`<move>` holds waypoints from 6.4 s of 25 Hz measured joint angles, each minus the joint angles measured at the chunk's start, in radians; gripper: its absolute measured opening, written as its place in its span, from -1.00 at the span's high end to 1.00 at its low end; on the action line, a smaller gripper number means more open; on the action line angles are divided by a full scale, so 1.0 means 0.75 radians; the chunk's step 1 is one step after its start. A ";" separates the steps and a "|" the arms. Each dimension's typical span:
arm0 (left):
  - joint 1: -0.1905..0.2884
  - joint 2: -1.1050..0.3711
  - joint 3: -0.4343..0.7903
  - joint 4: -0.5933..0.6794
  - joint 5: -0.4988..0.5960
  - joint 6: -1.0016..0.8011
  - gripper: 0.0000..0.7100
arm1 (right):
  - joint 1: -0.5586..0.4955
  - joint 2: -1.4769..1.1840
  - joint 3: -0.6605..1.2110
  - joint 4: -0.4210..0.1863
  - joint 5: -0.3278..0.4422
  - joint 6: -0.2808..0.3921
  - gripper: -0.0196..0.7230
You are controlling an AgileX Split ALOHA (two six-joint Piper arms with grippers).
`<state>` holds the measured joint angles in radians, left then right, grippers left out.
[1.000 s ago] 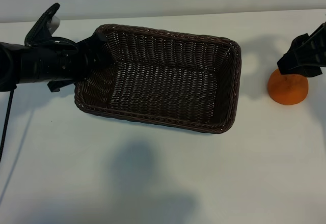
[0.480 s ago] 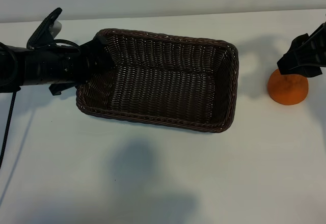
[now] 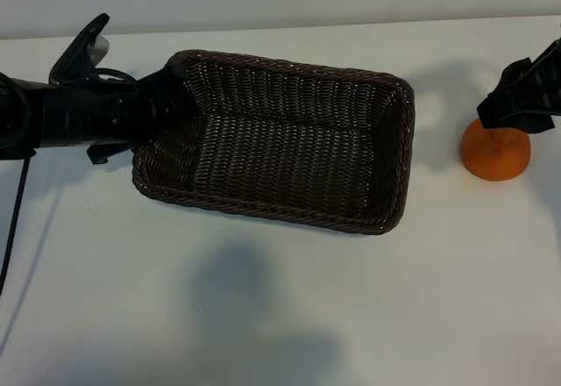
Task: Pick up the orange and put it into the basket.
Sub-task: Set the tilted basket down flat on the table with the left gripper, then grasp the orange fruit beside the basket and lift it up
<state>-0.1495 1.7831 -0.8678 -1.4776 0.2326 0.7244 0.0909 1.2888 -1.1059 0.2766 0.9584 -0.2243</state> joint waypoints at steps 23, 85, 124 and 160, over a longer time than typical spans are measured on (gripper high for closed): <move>0.000 0.000 0.064 -0.040 -0.108 -0.072 -0.12 | 0.000 0.000 0.000 -0.001 0.003 0.000 -0.65; 0.000 -0.243 0.064 0.702 0.207 -0.566 -0.79 | 0.000 0.000 0.000 -0.002 0.010 -0.001 -0.65; 0.402 -0.664 -0.414 1.785 0.936 -0.890 -0.68 | 0.000 0.000 0.000 -0.002 0.014 -0.001 -0.65; 0.420 -1.823 -0.197 1.868 1.170 -0.908 -0.67 | 0.000 0.000 0.000 -0.002 0.014 -0.011 -0.65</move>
<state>0.1653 0.4160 -1.0158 -0.0766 1.1102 0.0433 0.0909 1.2888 -1.1059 0.2747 0.9686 -0.2322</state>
